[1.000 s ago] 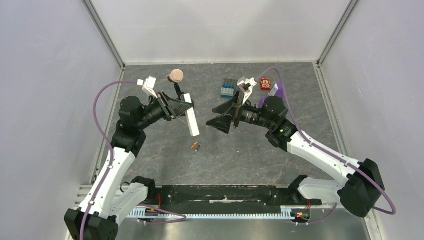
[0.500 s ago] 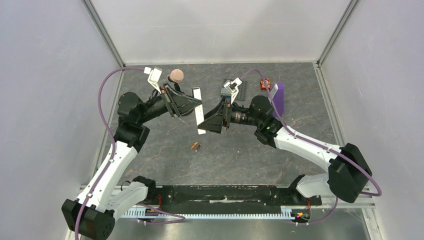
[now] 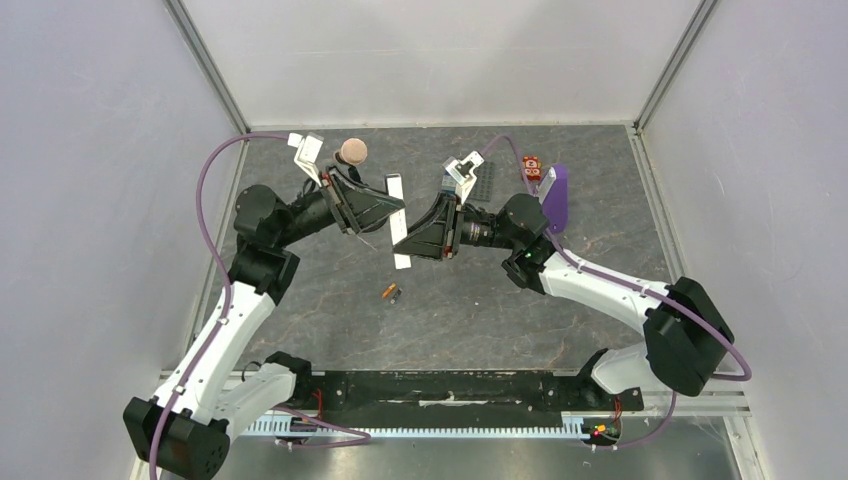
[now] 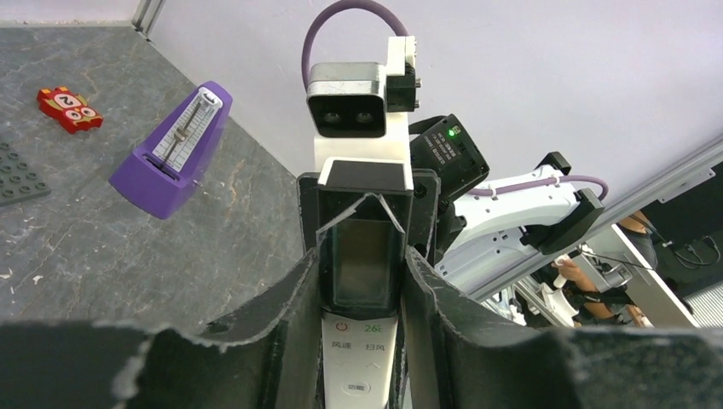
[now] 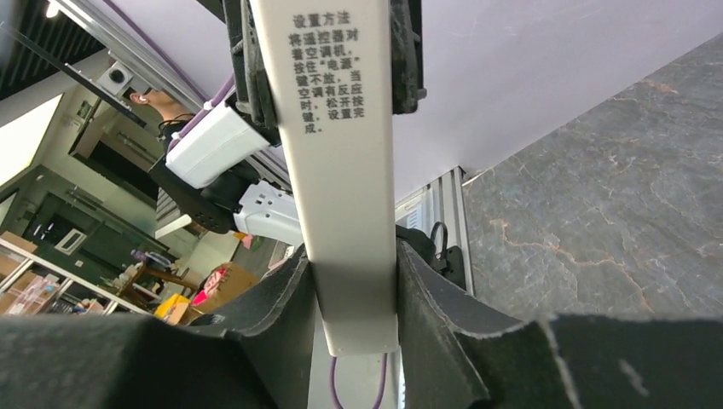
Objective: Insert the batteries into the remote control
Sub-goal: Adjust the remote control, then remove the battery cover from the remote control.
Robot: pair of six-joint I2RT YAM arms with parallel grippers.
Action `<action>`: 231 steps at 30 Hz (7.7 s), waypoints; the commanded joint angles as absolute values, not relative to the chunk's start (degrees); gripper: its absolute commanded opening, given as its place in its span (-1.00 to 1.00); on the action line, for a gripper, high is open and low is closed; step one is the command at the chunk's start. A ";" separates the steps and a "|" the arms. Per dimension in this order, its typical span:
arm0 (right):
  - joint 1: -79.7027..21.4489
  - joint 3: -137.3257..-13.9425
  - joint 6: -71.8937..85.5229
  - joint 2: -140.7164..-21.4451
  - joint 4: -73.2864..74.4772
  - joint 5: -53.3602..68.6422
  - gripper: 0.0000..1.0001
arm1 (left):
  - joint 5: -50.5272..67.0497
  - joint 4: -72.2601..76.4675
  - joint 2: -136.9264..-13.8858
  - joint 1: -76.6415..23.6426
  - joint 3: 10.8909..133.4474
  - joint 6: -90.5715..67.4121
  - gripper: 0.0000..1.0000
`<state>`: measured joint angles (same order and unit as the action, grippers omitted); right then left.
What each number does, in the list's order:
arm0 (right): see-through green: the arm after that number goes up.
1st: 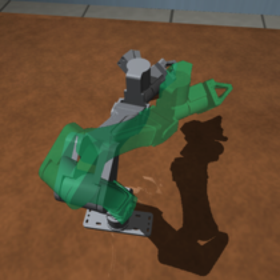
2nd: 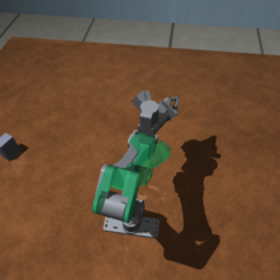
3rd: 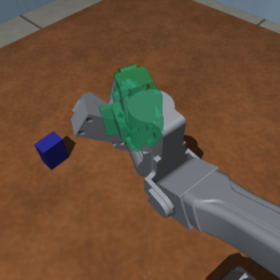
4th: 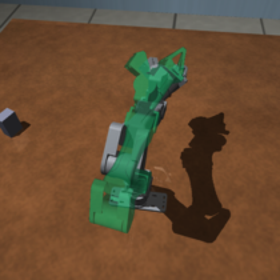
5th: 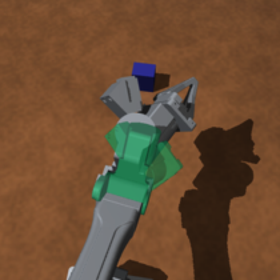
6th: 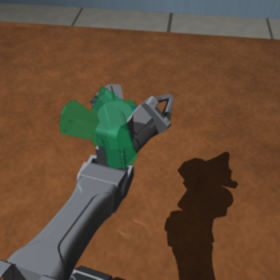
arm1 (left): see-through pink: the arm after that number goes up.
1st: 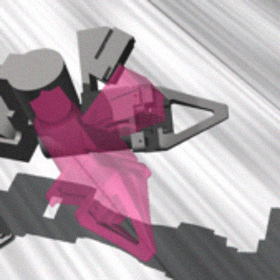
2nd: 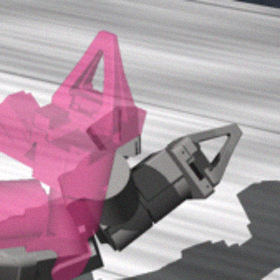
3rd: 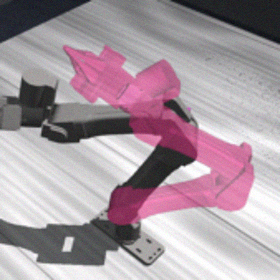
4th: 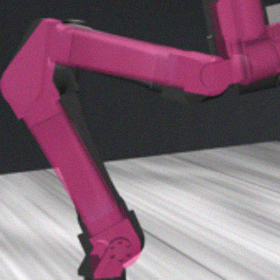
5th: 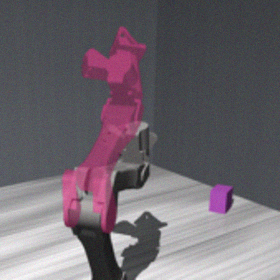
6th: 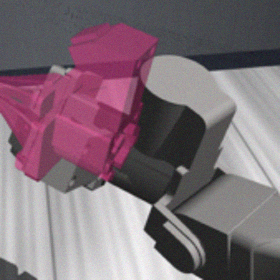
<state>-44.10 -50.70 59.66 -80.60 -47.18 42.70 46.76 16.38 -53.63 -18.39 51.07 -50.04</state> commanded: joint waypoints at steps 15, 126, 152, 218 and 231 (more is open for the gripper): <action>-44.03 -72.10 4.18 -76.97 12.02 38.30 -0.48 | 51.28 -35.41 -52.86 -18.61 75.44 -7.91 0.35; -39.55 -40.43 78.99 -64.05 -58.43 33.68 0.89 | 67.00 4.59 -42.20 -19.20 59.37 -8.17 -0.96; -41.85 -42.86 86.19 -70.90 -63.53 36.94 0.15 | 61.59 14.57 -42.24 -19.33 55.63 -13.62 -0.96; -33.98 -33.20 80.55 -68.55 -47.10 34.46 0.33 | 57.79 -3.92 -47.52 -19.24 57.73 1.45 -0.96; -33.73 -38.24 67.78 -67.76 -26.31 32.56 0.01 | 57.58 -4.83 -48.64 -19.25 56.03 2.55 -0.96</action>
